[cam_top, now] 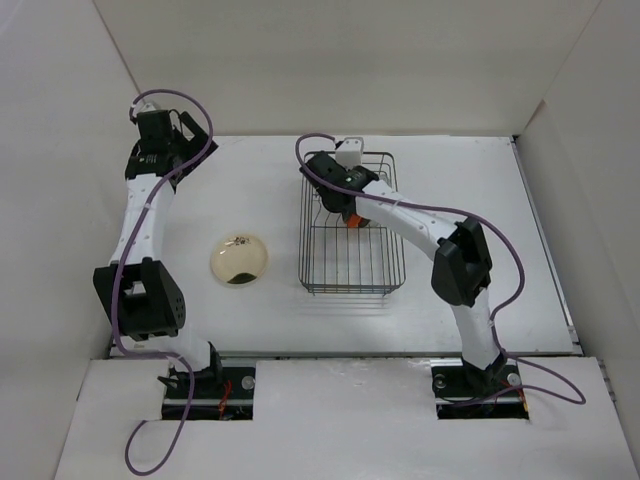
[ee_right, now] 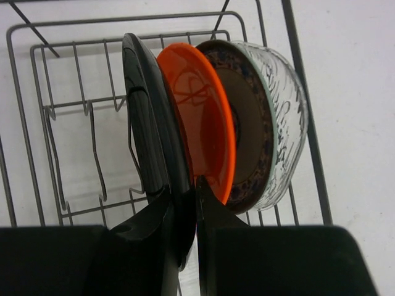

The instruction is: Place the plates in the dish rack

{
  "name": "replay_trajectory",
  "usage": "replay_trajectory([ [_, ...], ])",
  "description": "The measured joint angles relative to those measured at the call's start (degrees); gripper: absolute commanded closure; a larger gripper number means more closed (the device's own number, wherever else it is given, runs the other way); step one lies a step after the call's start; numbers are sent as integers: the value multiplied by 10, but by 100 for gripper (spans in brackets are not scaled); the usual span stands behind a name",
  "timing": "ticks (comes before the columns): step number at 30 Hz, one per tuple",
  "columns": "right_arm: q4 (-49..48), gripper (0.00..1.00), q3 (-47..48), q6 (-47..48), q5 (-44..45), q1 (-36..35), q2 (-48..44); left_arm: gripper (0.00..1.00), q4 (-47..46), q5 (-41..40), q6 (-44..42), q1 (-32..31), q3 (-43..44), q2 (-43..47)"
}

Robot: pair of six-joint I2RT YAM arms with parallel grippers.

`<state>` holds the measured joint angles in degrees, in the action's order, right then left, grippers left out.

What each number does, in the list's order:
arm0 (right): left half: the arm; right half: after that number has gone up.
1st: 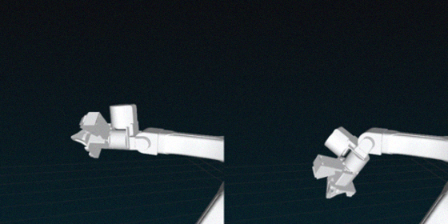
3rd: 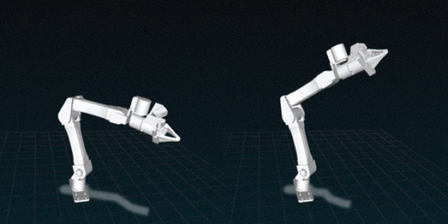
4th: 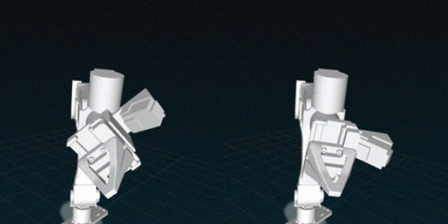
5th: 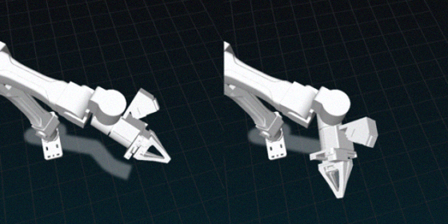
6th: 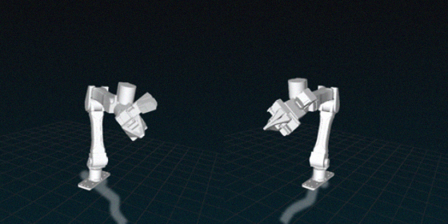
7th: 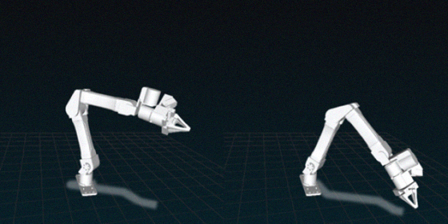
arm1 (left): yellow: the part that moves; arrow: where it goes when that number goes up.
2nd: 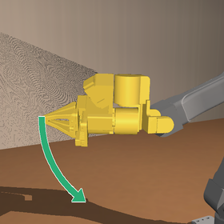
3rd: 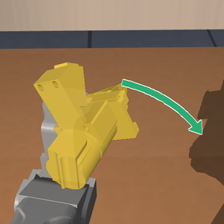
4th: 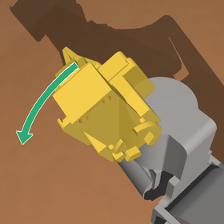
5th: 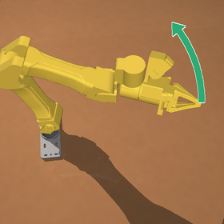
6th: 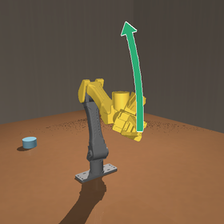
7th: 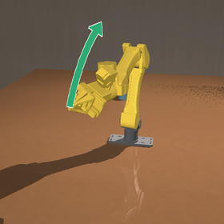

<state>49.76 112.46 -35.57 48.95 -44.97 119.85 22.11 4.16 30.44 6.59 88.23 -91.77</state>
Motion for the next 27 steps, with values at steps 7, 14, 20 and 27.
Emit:
replay_trajectory([
  [7,-10,33,-5,3,-15,1,9,1,5,-2,0,0,0,-12],
  [14,-19,23,-4,25,-20,0,7,1,14,-22,1,-4,0,-22],
  [20,-35,20,-10,72,-25,-4,-42,1,17,-39,23,-8,-78,14],
  [27,-115,17,-69,134,-75,-9,-205,1,47,-49,97,-1,-276,232],
])
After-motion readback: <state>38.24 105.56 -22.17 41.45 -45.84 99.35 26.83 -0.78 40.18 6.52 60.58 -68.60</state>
